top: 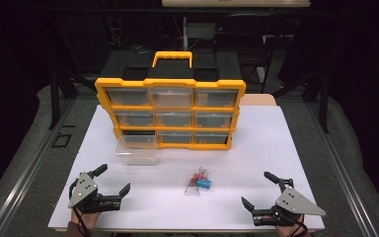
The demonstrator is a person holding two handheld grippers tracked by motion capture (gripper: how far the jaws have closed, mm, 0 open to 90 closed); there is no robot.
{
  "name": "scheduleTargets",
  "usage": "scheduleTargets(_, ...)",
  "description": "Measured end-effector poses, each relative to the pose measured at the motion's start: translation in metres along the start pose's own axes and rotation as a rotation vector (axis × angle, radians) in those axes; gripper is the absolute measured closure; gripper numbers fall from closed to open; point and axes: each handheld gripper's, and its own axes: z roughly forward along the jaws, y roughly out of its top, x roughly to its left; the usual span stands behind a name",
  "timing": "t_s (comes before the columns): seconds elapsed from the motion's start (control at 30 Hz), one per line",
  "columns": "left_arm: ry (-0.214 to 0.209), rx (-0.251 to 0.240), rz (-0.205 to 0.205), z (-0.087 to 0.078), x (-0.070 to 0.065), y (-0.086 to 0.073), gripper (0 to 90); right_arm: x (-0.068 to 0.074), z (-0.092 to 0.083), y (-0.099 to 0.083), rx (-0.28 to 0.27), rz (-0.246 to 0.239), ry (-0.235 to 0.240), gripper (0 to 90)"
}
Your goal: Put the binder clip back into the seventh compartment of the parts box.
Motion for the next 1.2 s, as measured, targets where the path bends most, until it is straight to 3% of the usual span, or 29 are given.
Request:
scheduleTargets(0.33, 0.012, 0.027, -0.003, 0.004, -0.002, 0.0, 0.0, -0.003, 0.008, -0.002, 0.029, 0.007, 0.026, 0.0)
scheduleTargets(0.73, -0.009, 0.077, 0.016, 0.022, -0.012, 0.008, 0.0, -0.001, 0.008, -0.002, 0.049, -0.006, 0.028, 0.0)
scheduleTargets(0.9, -0.029, 0.088, 0.012, 0.031, -0.018, 0.011, 0.0, -0.002, 0.008, -0.003, 0.057, -0.001, 0.029, 0.0)
scheduleTargets(1.03, -0.079, 0.137, 0.004, 0.042, -0.025, 0.018, 0.0, -0.001, 0.008, -0.004, 0.064, -0.003, 0.033, 0.0)
scheduleTargets(1.2, -0.102, 0.165, 0.012, 0.051, -0.031, 0.02, 0.0, -0.001, 0.008, -0.004, 0.066, -0.003, 0.031, 0.0)
